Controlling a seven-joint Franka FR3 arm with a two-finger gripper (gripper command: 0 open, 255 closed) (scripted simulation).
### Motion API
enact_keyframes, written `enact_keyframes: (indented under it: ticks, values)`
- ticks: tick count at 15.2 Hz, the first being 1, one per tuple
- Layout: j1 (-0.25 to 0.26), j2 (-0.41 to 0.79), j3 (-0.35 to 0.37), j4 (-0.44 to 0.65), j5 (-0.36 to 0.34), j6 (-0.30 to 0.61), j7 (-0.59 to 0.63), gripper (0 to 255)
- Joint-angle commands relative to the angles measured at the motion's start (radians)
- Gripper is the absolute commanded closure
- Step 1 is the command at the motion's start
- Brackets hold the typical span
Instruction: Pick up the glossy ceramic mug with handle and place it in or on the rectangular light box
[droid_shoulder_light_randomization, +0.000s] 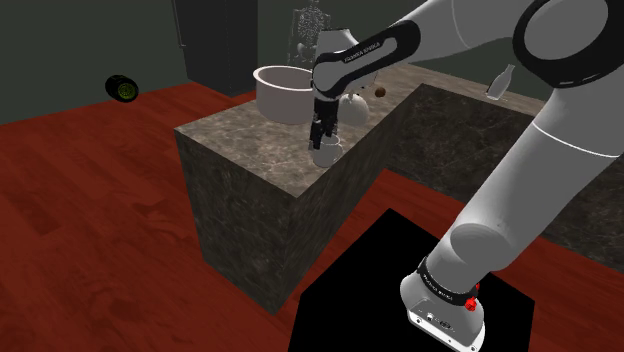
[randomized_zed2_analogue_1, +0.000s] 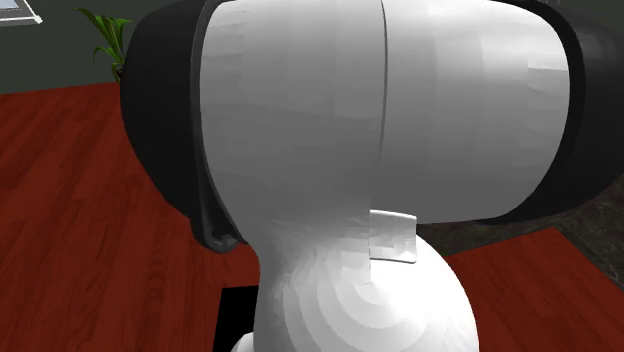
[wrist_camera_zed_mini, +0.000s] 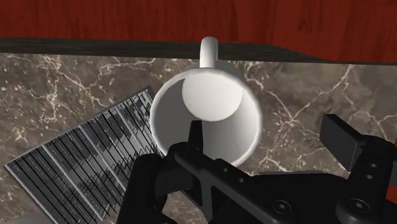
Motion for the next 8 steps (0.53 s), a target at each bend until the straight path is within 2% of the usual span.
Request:
enact_keyframes:
  ticks: [1, 5, 8]
  values:
    - [-0.002, 0.019, -0.002, -0.008, 0.000, 0.028, -0.003, 0]
    - [-0.004, 0.047, -0.004, -0.033, -0.002, 0.081, -0.002, 0]
    - [-0.004, 0.052, -0.004, -0.036, -0.002, 0.089, -0.002, 0]
